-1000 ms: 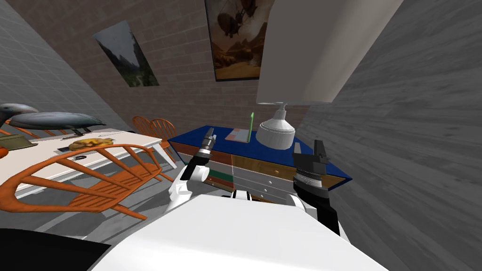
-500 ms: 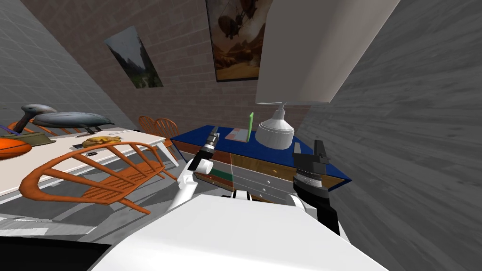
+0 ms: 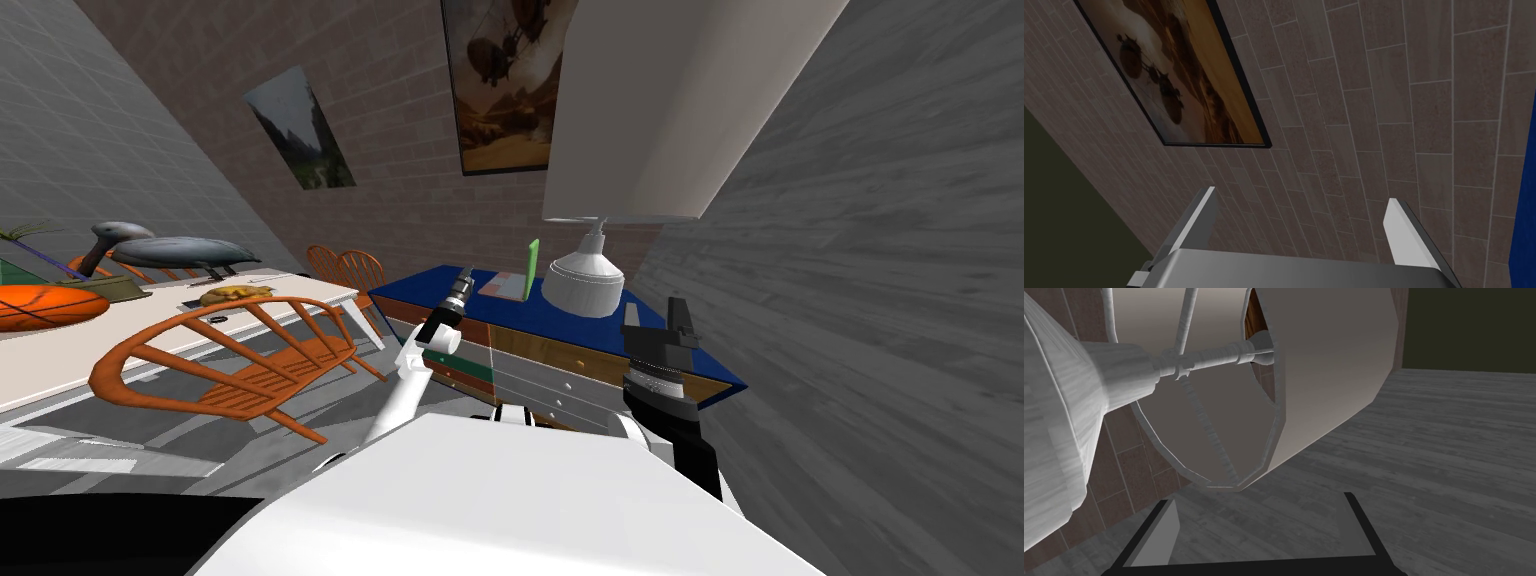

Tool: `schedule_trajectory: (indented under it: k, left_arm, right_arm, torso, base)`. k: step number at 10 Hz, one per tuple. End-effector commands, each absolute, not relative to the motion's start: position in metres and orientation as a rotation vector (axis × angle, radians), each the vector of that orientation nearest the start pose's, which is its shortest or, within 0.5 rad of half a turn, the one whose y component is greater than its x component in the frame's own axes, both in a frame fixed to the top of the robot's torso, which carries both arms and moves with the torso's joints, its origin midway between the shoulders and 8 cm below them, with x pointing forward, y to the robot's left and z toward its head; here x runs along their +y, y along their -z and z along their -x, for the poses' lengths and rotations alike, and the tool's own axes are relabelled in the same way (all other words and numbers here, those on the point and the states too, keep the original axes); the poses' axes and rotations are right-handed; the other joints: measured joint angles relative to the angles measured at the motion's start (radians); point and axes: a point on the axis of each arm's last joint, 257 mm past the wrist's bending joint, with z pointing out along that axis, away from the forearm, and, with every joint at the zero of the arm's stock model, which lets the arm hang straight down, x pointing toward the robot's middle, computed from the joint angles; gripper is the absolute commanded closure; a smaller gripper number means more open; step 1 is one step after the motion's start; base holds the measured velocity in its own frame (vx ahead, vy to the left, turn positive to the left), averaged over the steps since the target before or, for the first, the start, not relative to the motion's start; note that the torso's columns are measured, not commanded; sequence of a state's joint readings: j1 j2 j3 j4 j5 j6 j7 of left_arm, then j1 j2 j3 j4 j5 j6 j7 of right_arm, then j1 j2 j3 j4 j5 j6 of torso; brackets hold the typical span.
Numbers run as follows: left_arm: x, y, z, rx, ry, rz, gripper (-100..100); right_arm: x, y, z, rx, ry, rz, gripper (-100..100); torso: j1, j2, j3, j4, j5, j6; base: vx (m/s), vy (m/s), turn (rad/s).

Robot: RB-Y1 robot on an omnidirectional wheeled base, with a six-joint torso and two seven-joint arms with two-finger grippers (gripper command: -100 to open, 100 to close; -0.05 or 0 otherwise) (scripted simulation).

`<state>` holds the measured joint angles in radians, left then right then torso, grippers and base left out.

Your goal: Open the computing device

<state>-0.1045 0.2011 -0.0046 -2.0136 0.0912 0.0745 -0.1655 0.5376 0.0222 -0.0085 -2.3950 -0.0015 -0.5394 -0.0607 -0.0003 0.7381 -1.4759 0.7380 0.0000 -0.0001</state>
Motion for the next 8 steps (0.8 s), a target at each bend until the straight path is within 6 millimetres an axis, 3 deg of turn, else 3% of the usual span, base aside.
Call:
schedule_trajectory:
  k: [1, 2, 3, 4, 5, 6, 7, 8]
  left_arm:
    - [0.208, -0.029, -0.544, 1.061, 1.230, 0.665, -100]
    - [0.205, -0.037, -0.545, 1.051, 1.238, 0.652, -100]
    - [0.200, -0.029, -0.559, 1.092, 1.225, 0.675, -100]
    - [0.196, -0.040, -0.560, 1.080, 1.235, 0.660, -100]
    - [0.191, -0.027, -0.574, 1.128, 1.217, 0.689, -100]
    - [0.187, -0.040, -0.575, 1.115, 1.228, 0.671, -100]
    - [0.182, -0.027, -0.587, 1.160, 1.210, 0.698, -100]
    - [0.177, -0.042, -0.589, 1.148, 1.222, 0.679, -100]
  right_arm:
    - [-0.281, -0.070, -0.308, 0.495, -1.362, -0.592, 0]
    - [-0.281, -0.070, -0.308, 0.495, -1.362, -0.592, 0]
    - [-0.281, -0.070, -0.308, 0.495, -1.362, -0.592, 0]
    - [-0.281, -0.070, -0.308, 0.495, -1.362, -0.592, 0]
    - [-0.281, -0.070, -0.308, 0.495, -1.362, -0.592, 0]
    - [-0.281, -0.070, -0.308, 0.495, -1.362, -0.592, 0]
    - [-0.281, -0.070, -0.308, 0.495, -1.362, -0.592, 0]
    - [-0.281, -0.070, -0.308, 0.495, -1.362, -0.592, 0]
  torso:
    - [0.001, 0.000, 0.000, 0.000, 0.000, 0.000]
    - [0.000, 0.000, 0.000, 0.000, 0.000, 0.000]
    - [0.001, 0.000, 0.000, 0.000, 0.000, 0.000]
    - [-0.001, 0.000, 0.000, 0.000, 0.000, 0.000]
    - [0.000, -0.001, 0.000, 0.000, 0.000, 0.000]
    - [0.000, 0.000, 0.000, 0.000, 0.000, 0.000]
    - [0.000, 0.000, 0.000, 0.000, 0.000, 0.000]
    - [0.000, 0.000, 0.000, 0.000, 0.000, 0.000]
  base:
    - [-0.026, -0.043, 0.085]
    - [-0.023, -0.036, 0.038]
    - [-0.019, -0.052, 0.076]
    - [-0.013, -0.044, 0.036]
    - [-0.019, -0.044, 0.068]
    - [-0.021, -0.043, 0.043]
    - [-0.023, -0.052, 0.085]
    - [-0.021, -0.043, 0.038]
